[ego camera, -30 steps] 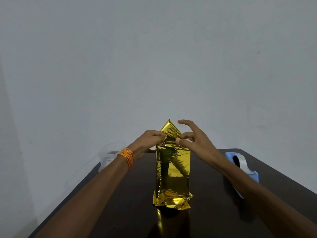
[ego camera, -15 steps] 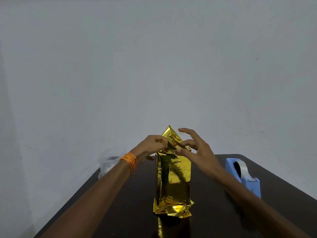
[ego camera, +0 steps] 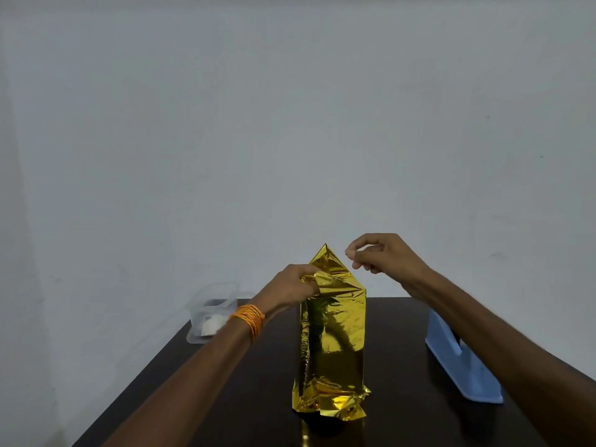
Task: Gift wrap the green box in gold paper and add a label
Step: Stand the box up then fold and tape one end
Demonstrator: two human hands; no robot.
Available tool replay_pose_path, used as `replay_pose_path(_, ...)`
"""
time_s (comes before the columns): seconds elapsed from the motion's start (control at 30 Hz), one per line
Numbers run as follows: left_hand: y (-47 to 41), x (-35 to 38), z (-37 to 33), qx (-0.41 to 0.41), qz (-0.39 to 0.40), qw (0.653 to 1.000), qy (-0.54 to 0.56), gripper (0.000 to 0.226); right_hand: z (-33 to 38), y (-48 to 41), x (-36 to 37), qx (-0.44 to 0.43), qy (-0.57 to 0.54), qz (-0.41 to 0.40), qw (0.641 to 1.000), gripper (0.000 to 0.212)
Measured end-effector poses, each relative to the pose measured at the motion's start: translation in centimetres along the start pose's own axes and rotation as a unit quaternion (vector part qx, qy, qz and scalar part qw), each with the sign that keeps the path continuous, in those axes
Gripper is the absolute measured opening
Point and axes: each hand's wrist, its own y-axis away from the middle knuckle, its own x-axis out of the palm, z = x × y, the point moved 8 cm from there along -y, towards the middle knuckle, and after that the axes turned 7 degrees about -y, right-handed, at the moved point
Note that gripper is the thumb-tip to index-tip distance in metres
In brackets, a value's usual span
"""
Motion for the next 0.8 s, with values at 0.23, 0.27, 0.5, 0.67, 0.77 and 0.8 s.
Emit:
replay_pose_path(0.23,-0.2,0.0,-0.1,0.008,0.006,1.0,0.021,0.037,0.5,-1.8,2.3,0.012,0.033,0.147,0.989,0.045)
replay_pose_path(0.27,-0.2,0.0,-0.2,0.012,0.006,1.0,0.02,0.036,0.4,-1.9,2.5,0.014,0.037,0.155,0.987,0.05)
replay_pose_path(0.5,-0.4,0.3,-0.1,0.007,0.009,0.999,0.037,0.029,-0.6,-2.7,3.8,0.035,0.059,0.169,0.983,0.049)
replay_pose_path(0.67,-0.7,0.5,0.2,0.004,0.006,0.998,0.055,0.028,-1.9,-2.9,4.4,0.06,0.092,0.19,0.976,0.053)
replay_pose_path(0.77,-0.7,0.5,0.1,0.005,0.008,0.999,0.054,0.027,-2.5,-3.1,4.7,0.069,0.099,0.202,0.972,0.055)
replay_pose_path(0.8,-0.7,0.5,0.0,0.006,0.008,0.999,0.049,0.027,-2.7,-3.2,4.7,0.069,0.107,0.205,0.97,0.056)
